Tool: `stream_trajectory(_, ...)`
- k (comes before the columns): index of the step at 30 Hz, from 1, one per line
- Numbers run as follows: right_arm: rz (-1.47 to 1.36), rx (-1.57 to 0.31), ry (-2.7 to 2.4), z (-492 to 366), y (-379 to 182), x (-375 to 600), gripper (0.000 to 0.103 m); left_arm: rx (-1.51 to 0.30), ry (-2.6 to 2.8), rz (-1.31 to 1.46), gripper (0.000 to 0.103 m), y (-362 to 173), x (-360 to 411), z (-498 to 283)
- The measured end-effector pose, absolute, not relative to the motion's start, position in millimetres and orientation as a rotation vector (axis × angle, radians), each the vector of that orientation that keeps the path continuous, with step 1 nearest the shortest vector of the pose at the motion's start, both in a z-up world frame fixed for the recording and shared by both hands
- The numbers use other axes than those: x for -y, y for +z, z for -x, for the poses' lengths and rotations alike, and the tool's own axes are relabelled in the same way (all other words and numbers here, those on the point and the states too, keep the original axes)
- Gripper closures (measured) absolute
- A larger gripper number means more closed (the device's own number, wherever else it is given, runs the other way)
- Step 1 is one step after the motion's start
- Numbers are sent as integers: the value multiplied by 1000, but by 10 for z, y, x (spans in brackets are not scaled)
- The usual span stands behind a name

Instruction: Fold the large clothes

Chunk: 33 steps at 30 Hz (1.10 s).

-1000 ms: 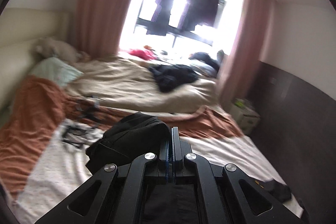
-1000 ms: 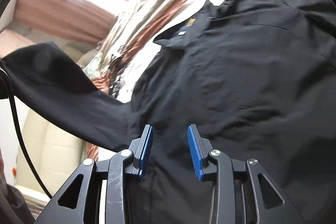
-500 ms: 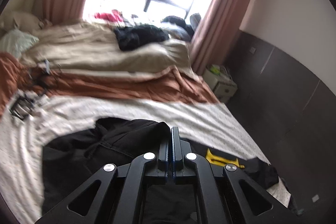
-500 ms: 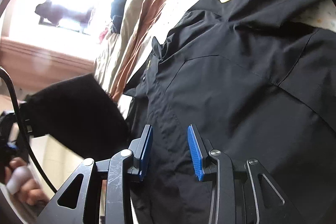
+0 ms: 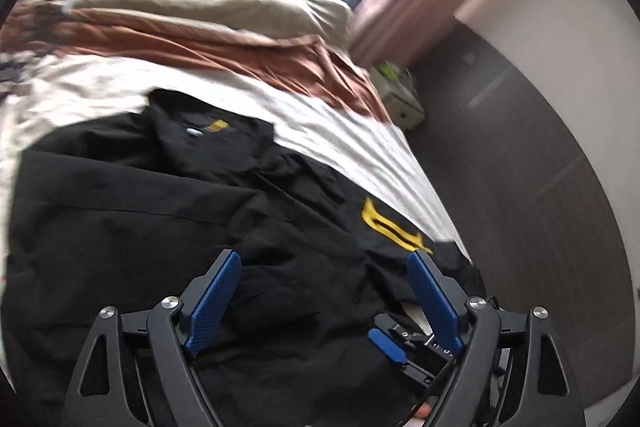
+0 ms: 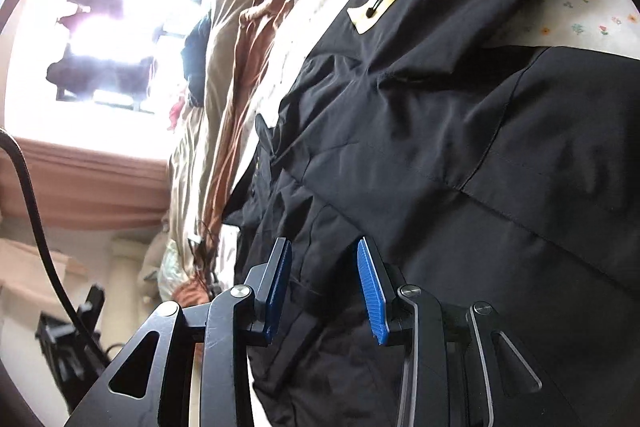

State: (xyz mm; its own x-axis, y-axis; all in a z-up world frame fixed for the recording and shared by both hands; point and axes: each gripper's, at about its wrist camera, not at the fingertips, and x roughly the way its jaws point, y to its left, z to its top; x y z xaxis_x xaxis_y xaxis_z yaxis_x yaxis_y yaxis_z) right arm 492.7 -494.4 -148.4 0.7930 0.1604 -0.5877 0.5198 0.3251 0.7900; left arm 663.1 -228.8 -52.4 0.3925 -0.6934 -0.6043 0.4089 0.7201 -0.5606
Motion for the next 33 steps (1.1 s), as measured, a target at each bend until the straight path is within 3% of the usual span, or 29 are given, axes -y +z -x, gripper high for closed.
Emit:
stream_trajectory(13,-873,-851,-120,-5500,-1378,4234,67,-833,-274,463,17,-899,982,-6126)
stream_trajectory(15,-824,-860,-129,-5524,-1364,4156,45,-821,-213,475,17,-994,794,-6058)
stream_trajectory(17,-775,-855,-147,-5558,-1352,4080,37,-813,-171,476,19,-1062,645,-6042)
stream_trajectory(19,-699,-868,-162,-5610,-1338,3989,37,-814,-144,483,20,-1130,534,-6082)
stream_trajectory(21,-609,-886,-184,-5682,-1352,3910,37,-829,-114,481,27,-1225,418,-6111)
stream_trajectory(25,-415,-929,-242,-5781,-1412,3765,37,-835,-57,493,30,-1359,198,-6100)
stream_trajectory(30,-285,-977,-263,-5905,-1519,3618,37,-886,18,590,56,-1587,-97,-6105)
stream_trajectory(33,-221,-1038,-296,-5993,-1649,3556,38,-901,21,624,60,-1648,-167,-6112)
